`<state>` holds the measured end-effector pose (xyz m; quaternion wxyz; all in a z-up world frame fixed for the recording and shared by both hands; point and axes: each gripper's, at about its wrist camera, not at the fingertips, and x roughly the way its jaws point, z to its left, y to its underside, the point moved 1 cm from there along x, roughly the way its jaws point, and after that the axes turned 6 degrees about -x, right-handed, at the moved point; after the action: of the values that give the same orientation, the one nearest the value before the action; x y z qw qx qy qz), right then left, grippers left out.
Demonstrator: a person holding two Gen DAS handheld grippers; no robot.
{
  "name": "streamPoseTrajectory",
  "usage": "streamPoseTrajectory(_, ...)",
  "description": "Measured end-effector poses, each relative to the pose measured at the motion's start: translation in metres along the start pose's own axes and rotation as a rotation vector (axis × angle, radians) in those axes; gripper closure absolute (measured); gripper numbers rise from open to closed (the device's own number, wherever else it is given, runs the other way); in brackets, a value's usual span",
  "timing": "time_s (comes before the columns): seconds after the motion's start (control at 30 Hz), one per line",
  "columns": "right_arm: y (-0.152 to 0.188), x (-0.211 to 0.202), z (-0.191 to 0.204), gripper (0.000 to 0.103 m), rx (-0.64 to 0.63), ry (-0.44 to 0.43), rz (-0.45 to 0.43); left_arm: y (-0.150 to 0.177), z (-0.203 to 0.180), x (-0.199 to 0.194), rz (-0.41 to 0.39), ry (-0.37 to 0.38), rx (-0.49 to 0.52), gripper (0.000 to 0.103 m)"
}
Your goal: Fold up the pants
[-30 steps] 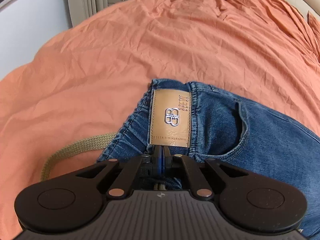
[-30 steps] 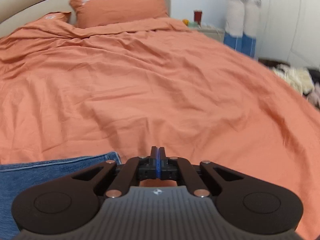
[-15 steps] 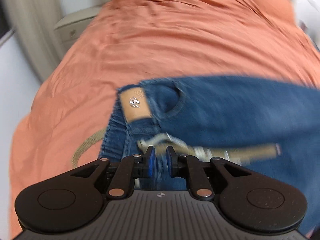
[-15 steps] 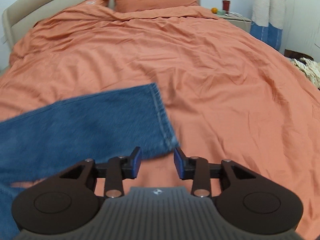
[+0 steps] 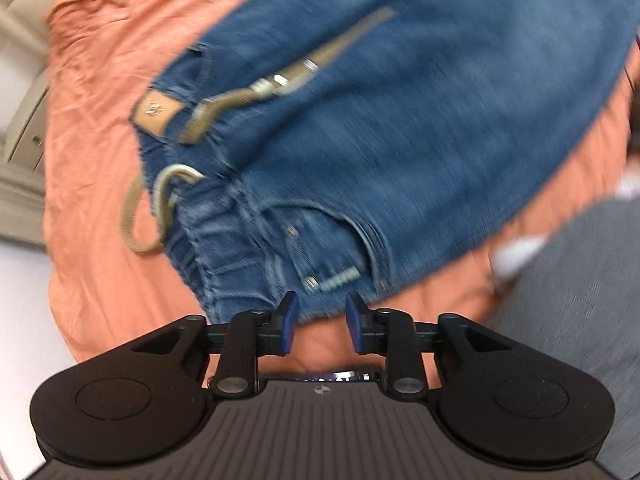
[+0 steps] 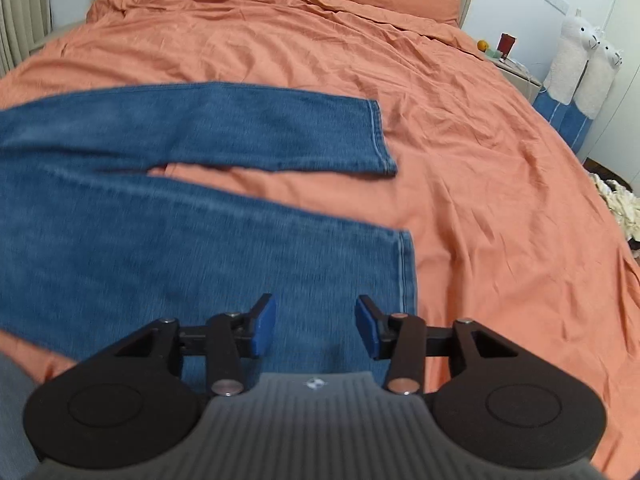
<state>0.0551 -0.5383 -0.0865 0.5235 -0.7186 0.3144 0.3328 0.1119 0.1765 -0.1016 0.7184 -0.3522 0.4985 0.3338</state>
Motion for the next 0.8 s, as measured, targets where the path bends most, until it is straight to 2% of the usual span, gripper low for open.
streamPoseTrajectory(0.07,0.008,-0.005,0.005,0.060,-0.008,0.019,0.010,0.002,-0.008,0.010,0.023,-0.005,0.055,0.065)
streamPoseTrajectory(0.17,0.016,-0.013,0.010,0.056,-0.020,0.043,0.018,0.002,-0.023,0.027,0.043,-0.037,0.160,0.050)
streamPoseTrajectory(0.27,0.021,-0.020,0.014,0.052,-0.041,0.070,0.026,0.001,-0.035,0.040,0.038,-0.084,0.258,0.048)
streamPoseTrajectory(0.37,0.022,-0.022,0.017,0.047,-0.060,0.092,0.040,0.000,-0.035,0.047,0.029,-0.085,0.284,0.048)
streamPoseTrajectory(0.5,0.023,-0.013,0.022,0.047,-0.125,0.114,0.084,-0.004,-0.044,0.047,-0.017,-0.164,0.370,0.048)
streamPoseTrajectory(0.57,0.023,-0.005,0.030,0.047,-0.188,0.114,0.108,-0.006,-0.048,0.044,-0.044,-0.183,0.379,0.067)
streamPoseTrajectory(0.63,0.025,0.002,0.036,0.047,-0.239,0.108,0.119,-0.007,-0.048,0.040,-0.062,-0.175,0.343,0.081)
streamPoseTrajectory(0.73,0.025,0.009,0.047,0.047,-0.305,0.084,0.112,-0.005,-0.049,0.026,-0.122,-0.197,0.278,0.090)
streamPoseTrajectory(0.8,0.027,0.009,0.057,0.047,-0.376,0.082,0.093,-0.006,-0.044,0.015,-0.173,-0.208,0.201,0.092)
